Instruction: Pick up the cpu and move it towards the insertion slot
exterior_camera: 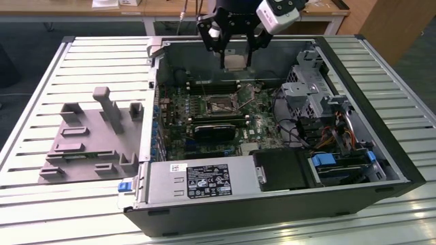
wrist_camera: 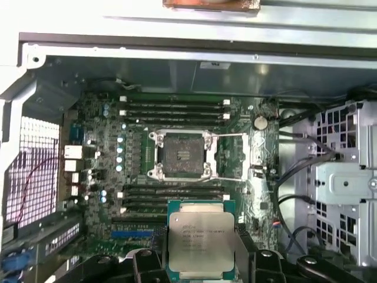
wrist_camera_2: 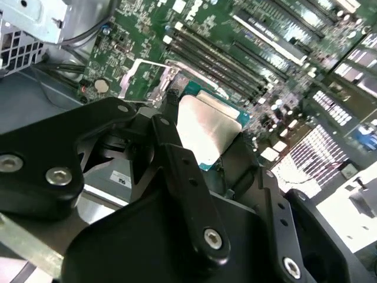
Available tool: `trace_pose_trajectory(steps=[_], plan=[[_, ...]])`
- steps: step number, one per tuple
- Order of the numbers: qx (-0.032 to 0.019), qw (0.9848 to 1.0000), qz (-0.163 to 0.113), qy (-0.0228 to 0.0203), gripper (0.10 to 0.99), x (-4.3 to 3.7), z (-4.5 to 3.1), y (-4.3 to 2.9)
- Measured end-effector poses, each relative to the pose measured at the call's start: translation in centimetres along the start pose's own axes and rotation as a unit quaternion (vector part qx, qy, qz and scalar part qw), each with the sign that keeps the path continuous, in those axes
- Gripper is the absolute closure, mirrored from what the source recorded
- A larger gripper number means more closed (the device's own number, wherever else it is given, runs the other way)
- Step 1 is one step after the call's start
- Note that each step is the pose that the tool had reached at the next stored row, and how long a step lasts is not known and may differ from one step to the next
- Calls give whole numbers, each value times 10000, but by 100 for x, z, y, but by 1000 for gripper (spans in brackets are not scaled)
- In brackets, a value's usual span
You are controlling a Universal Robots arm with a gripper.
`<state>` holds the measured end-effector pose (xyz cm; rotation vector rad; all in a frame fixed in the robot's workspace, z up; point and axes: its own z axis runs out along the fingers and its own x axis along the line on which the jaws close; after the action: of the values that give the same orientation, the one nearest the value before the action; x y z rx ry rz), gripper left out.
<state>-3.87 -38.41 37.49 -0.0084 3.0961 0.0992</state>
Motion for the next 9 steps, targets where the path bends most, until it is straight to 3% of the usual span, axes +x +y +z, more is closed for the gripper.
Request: trace_pose_trajectory(steps=[9], plan=[[0, 10000, 0, 0, 549, -30, 46, 258]])
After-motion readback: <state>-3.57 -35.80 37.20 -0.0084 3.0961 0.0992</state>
